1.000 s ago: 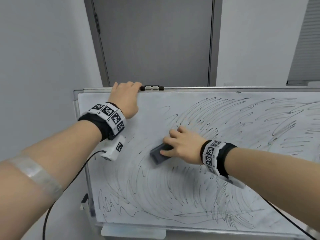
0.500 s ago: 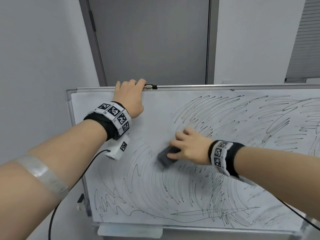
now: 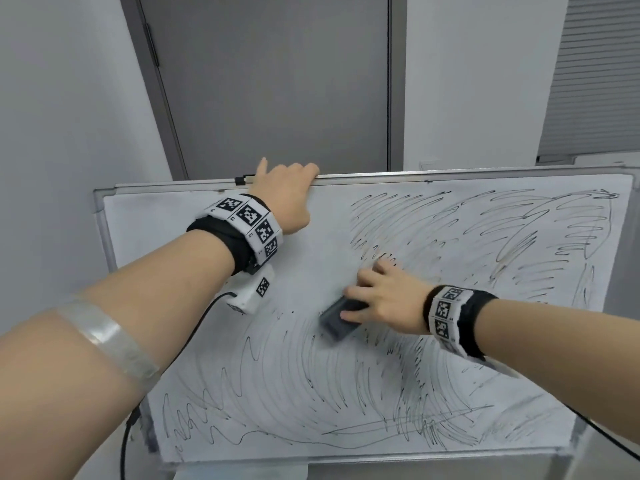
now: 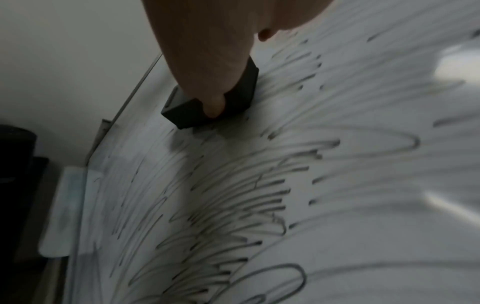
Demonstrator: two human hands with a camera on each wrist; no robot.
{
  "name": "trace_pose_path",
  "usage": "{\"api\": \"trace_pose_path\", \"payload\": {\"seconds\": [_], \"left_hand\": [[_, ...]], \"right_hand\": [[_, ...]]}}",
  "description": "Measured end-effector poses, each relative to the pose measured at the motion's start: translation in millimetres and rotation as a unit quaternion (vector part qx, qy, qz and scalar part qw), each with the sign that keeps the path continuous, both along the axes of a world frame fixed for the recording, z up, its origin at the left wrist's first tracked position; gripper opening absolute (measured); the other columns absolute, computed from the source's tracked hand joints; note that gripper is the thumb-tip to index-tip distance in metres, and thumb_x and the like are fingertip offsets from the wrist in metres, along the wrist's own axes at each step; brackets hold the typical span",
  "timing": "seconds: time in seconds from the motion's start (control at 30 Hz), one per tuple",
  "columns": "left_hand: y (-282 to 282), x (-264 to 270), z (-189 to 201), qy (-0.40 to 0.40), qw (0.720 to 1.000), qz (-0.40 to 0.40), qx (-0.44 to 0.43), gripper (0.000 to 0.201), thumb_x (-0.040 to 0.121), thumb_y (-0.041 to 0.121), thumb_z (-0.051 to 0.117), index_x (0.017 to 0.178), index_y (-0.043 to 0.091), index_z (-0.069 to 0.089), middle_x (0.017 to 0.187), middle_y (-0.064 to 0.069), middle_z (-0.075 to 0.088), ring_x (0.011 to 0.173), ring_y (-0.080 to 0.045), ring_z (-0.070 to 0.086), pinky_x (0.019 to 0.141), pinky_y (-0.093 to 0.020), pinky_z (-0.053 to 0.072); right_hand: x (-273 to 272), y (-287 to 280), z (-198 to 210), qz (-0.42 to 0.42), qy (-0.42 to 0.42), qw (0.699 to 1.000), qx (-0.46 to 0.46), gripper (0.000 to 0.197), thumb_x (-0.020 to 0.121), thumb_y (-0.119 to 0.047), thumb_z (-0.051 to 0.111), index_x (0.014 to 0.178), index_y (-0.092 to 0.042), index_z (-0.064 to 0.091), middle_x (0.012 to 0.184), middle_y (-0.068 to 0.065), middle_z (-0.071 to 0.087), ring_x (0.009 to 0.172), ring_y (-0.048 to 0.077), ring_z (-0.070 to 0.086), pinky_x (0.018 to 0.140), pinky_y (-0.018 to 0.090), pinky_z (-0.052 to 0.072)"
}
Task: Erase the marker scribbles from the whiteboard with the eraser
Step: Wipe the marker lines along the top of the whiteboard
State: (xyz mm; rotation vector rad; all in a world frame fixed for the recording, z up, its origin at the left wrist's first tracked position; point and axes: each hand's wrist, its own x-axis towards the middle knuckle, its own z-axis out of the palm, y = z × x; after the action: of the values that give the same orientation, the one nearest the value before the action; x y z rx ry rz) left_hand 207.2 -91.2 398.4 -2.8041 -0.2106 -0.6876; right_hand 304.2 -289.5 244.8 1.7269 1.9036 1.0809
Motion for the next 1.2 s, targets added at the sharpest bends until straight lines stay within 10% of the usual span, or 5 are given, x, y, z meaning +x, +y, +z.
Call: {"api": "trace_pose_path", "payload": {"seconds": [0.27,0.5,0.73,1.0,1.2], "left_hand": [[-24.2,10.7,-12.6,-0.003,1.000,0.017,0.019,0.062,0.071,0.018,0.054,0.130,0.023,0.037,0.117,-0.003,0.053,0.114,-0.032,0.051,0.113,-0.066,0.012],[-30.8,21.4,-19.3,-0.034,0.999,0.014,0.028,0.064,0.072,0.018,0.057,0.132,0.020,0.038,0.124,-0.005,0.052,0.118,-0.031,0.049,0.114,-0.056,0.022],[-45.2,20.6,-25.0,-0.036,0.999,0.017,0.037,0.084,0.062,0.024,0.060,0.138,0.037,0.026,0.123,-0.005,0.048,0.116,-0.034,0.046,0.110,-0.063,0.019],[-50.8,25.2,-18.0,-0.039,0.999,0.004,0.003,0.067,0.065,0.017,0.059,0.128,0.019,0.038,0.114,-0.004,0.049,0.115,-0.031,0.047,0.114,-0.067,0.008],[-64.8,29.7,-25.6,-0.046,0.998,0.022,0.028,0.089,0.061,0.024,0.060,0.141,0.039,0.024,0.118,-0.008,0.045,0.114,-0.034,0.045,0.110,-0.072,0.004]], "right_hand": [[7.3,-9.3,76.3,-0.076,0.135,0.902,0.403,0.043,0.087,-0.019,0.059,0.128,-0.028,0.060,0.118,0.010,0.057,0.094,0.033,0.048,0.075,0.043,0.038],[11.9,-31.7,-14.5,-0.026,0.024,0.999,0.038,0.063,0.067,-0.009,0.066,0.125,-0.031,0.058,0.109,0.004,0.055,0.091,0.028,0.047,0.076,0.041,0.035],[20.9,-34.2,69.2,-0.107,0.141,0.886,0.428,0.061,0.073,-0.009,0.065,0.131,-0.028,0.058,0.117,0.011,0.056,0.095,0.033,0.048,0.074,0.041,0.036],[24.2,-63.2,-11.6,-0.054,0.039,0.995,0.072,0.062,0.070,-0.006,0.066,0.127,-0.029,0.057,0.118,0.008,0.056,0.095,0.029,0.049,0.077,0.042,0.036],[32.5,-62.0,66.0,-0.098,0.178,0.869,0.452,0.051,0.079,-0.010,0.056,0.127,-0.024,0.059,0.115,0.015,0.056,0.098,0.036,0.050,0.076,0.044,0.039]]}}
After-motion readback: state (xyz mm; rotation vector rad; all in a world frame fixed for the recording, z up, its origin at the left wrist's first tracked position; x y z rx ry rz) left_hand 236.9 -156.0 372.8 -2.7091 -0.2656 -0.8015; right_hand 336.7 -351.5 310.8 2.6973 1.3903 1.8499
